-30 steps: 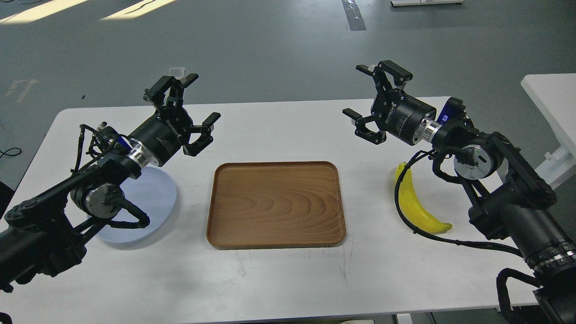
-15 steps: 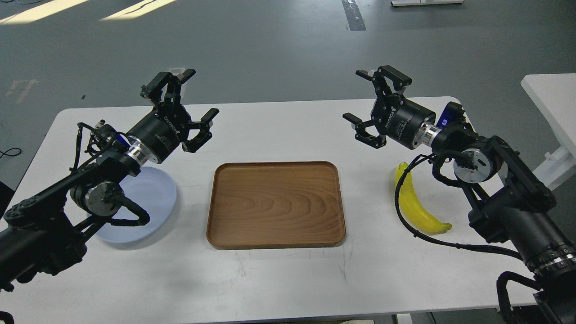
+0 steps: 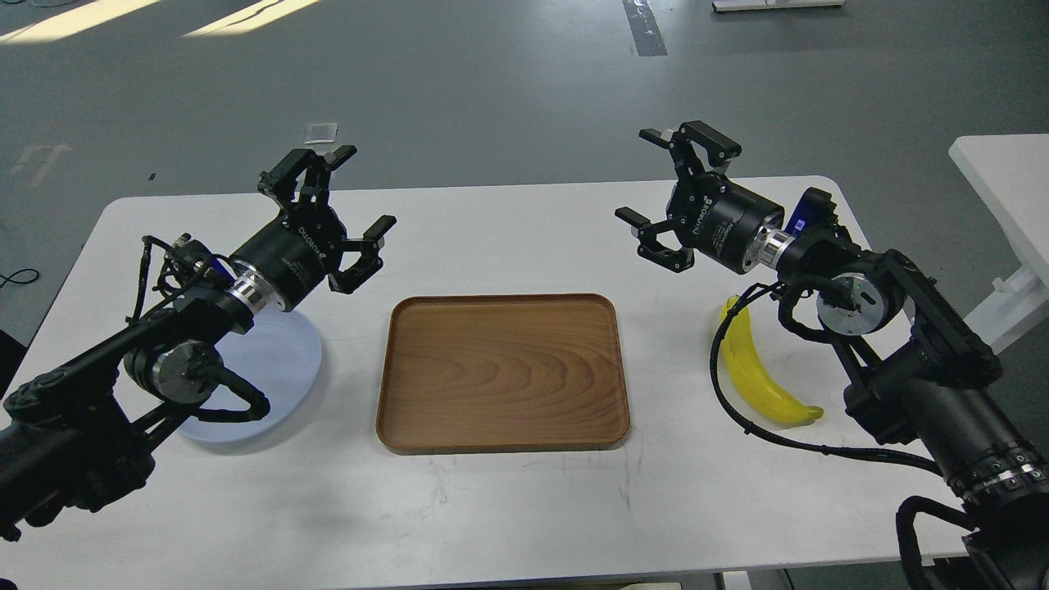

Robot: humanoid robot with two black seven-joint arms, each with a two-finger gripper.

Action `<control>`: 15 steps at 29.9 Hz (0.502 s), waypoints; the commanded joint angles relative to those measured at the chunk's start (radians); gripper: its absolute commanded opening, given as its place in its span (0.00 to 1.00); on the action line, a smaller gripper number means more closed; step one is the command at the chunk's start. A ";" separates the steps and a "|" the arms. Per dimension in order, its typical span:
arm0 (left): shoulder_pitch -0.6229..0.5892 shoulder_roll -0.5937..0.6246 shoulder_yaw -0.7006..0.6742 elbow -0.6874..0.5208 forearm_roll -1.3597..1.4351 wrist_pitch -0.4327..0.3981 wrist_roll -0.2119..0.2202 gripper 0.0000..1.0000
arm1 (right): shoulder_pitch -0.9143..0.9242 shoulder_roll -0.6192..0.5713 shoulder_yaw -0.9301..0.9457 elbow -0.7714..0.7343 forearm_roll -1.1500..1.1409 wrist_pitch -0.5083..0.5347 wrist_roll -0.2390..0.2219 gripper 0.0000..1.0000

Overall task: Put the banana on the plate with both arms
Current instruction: 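Lower the left gripper toward the rim of the light blue plate, then grip the plate rim with the left gripper and lift it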

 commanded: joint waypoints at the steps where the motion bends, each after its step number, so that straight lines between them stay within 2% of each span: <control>1: 0.001 0.001 -0.002 -0.005 0.000 0.000 0.003 0.98 | -0.004 0.000 0.000 0.000 0.000 0.000 0.000 1.00; 7: 0.001 0.007 0.019 -0.005 0.032 0.032 -0.009 0.98 | -0.004 0.000 -0.002 0.000 -0.002 0.000 0.000 1.00; 9: -0.002 0.020 0.029 -0.006 0.114 0.110 -0.010 0.98 | -0.002 0.000 -0.002 0.000 -0.002 0.000 0.002 1.00; 11: -0.008 0.075 0.032 -0.014 0.348 0.207 -0.010 0.98 | -0.002 0.000 -0.002 0.000 -0.002 0.000 0.000 1.00; 14: -0.007 0.116 0.036 -0.031 0.568 0.241 -0.012 0.98 | -0.002 0.000 0.000 0.000 -0.002 0.000 0.002 1.00; 15: -0.002 0.160 0.035 -0.047 0.716 0.267 -0.012 0.98 | -0.004 0.000 0.001 0.000 -0.002 0.000 0.002 1.00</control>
